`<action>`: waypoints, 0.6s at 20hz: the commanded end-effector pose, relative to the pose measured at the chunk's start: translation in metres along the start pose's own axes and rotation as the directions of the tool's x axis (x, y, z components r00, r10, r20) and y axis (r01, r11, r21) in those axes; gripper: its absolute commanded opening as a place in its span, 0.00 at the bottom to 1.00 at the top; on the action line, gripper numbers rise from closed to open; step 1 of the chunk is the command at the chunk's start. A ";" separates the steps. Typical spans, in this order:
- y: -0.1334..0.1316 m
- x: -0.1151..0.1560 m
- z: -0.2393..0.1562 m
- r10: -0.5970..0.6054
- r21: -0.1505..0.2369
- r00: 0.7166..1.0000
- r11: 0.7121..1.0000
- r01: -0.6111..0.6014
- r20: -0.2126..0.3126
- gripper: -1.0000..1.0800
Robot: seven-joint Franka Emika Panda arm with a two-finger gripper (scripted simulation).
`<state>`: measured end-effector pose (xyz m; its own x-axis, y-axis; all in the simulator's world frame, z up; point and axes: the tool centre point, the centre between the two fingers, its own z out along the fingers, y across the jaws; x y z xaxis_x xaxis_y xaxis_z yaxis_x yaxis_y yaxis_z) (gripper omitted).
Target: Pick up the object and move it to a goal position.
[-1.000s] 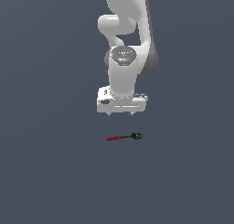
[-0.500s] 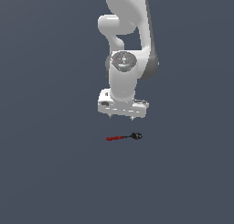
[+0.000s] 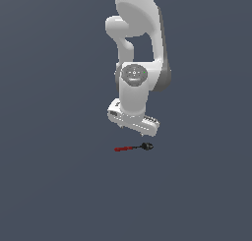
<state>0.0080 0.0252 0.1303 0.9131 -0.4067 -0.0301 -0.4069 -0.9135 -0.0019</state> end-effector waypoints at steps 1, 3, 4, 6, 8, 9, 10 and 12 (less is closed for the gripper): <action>-0.002 0.002 0.005 0.071 0.002 0.997 0.997 -0.071 0.000 0.96; -0.004 0.004 0.009 0.126 0.003 0.992 0.992 -0.126 -0.001 0.96; -0.005 0.004 0.011 0.153 0.003 0.988 0.988 -0.153 -0.001 0.96; -0.006 0.006 0.015 0.207 0.004 0.978 0.978 -0.207 -0.001 0.96; -0.008 0.007 0.019 0.260 0.005 0.965 0.965 -0.260 -0.001 0.96; -0.009 0.008 0.021 0.287 0.006 0.958 0.958 -0.287 -0.002 0.96; -0.010 0.009 0.023 0.313 0.006 0.950 0.950 -0.313 -0.002 0.96; -0.011 0.010 0.027 0.365 0.007 0.931 0.931 -0.365 -0.003 0.96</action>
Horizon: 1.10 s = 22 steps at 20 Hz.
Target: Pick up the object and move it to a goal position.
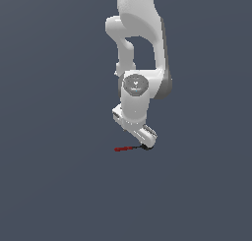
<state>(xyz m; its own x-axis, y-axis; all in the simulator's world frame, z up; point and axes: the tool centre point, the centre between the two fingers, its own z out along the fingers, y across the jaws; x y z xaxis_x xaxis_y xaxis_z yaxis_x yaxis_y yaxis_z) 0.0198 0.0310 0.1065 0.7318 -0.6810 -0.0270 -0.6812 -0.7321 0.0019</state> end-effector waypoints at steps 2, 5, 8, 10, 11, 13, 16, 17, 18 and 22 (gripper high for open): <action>-0.003 0.002 0.007 0.097 0.001 0.995 0.995 -0.097 -0.002 0.96; -0.006 0.003 0.013 0.179 0.003 0.984 0.984 -0.179 -0.004 0.96; -0.009 0.004 0.019 0.258 0.004 0.966 0.966 -0.258 -0.007 0.96; -0.011 0.005 0.023 0.311 0.005 0.951 0.951 -0.310 -0.008 0.96; -0.012 0.005 0.024 0.336 0.006 0.942 0.942 -0.336 -0.009 0.96; -0.014 0.006 0.028 0.386 0.007 0.922 0.922 -0.386 -0.011 0.96; -0.016 0.007 0.033 0.452 0.010 0.892 0.892 -0.452 -0.014 0.96; -0.017 0.008 0.035 0.471 0.011 0.882 0.882 -0.471 -0.015 0.96; -0.017 0.008 0.036 0.488 0.011 0.873 0.873 -0.488 -0.015 0.96; -0.019 0.009 0.041 0.544 0.014 0.839 0.839 -0.544 -0.018 0.96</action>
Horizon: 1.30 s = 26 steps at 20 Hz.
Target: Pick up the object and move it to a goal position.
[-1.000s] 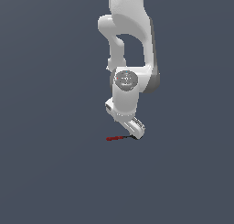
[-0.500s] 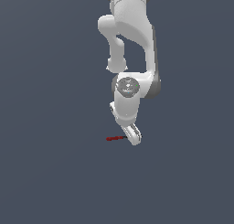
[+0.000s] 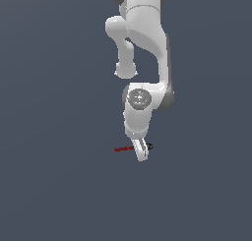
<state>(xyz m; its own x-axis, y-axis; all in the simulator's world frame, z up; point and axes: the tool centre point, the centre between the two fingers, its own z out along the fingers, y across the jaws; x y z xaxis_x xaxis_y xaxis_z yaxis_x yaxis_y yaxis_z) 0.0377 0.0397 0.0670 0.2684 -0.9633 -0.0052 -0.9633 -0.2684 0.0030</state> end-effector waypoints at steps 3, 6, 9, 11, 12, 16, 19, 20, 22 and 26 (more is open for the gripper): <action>-0.002 0.000 0.004 0.061 0.002 0.998 0.998 -0.061 -0.003 0.96; -0.003 0.000 0.006 0.083 0.003 0.997 0.997 -0.083 -0.004 0.96; -0.003 0.000 0.006 0.093 0.003 0.996 0.996 -0.093 -0.005 0.96; -0.003 -0.001 0.006 0.089 0.003 0.996 0.996 -0.089 -0.005 0.96; -0.003 -0.001 0.007 0.089 0.003 0.996 0.996 -0.089 -0.005 0.96; -0.003 -0.001 0.016 0.090 0.003 0.996 0.996 -0.090 -0.005 0.96; -0.002 0.000 0.031 0.092 0.003 0.996 0.996 -0.092 -0.005 0.96; -0.002 0.000 0.037 0.093 0.003 0.996 0.996 -0.093 -0.005 0.96; -0.002 0.000 0.047 0.093 0.003 0.996 0.996 -0.093 -0.005 0.96; -0.003 0.000 0.056 0.094 0.003 0.996 0.996 -0.094 -0.005 0.96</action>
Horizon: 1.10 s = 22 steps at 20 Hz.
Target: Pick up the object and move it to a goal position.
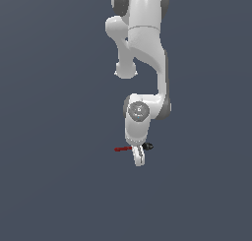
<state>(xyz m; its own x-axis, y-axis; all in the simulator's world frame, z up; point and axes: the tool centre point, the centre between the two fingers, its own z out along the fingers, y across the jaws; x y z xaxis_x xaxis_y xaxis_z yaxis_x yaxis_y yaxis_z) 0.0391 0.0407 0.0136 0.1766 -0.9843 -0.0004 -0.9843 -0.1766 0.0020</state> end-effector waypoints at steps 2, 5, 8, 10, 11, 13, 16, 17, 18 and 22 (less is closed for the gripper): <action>-0.001 0.000 0.003 0.000 0.002 1.000 1.000 0.000 0.000 0.96; -0.001 0.000 0.003 0.000 0.002 1.000 1.000 0.000 0.000 0.00; -0.001 0.000 0.003 0.000 0.002 1.000 1.000 0.000 0.000 0.00; -0.001 0.000 0.003 0.000 0.002 1.000 1.000 0.000 0.000 0.00; -0.001 0.000 0.003 0.000 0.002 1.000 1.000 0.000 0.000 0.00; -0.002 0.000 0.003 0.001 0.002 1.000 1.000 -0.001 0.000 0.00; -0.001 0.001 0.000 0.001 0.002 1.000 1.000 -0.001 0.000 0.00; -0.001 0.001 -0.002 0.001 0.002 1.000 1.000 -0.001 0.000 0.00; 0.000 0.002 -0.004 0.001 0.002 1.000 1.000 -0.001 0.000 0.00; 0.002 0.006 -0.019 0.001 0.002 1.000 1.000 -0.001 0.000 0.00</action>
<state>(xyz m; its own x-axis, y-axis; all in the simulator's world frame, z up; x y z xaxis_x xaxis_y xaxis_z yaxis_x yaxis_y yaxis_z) 0.0384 0.0364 0.0260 0.1761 -0.9844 -0.0004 -0.9844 -0.1761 0.0011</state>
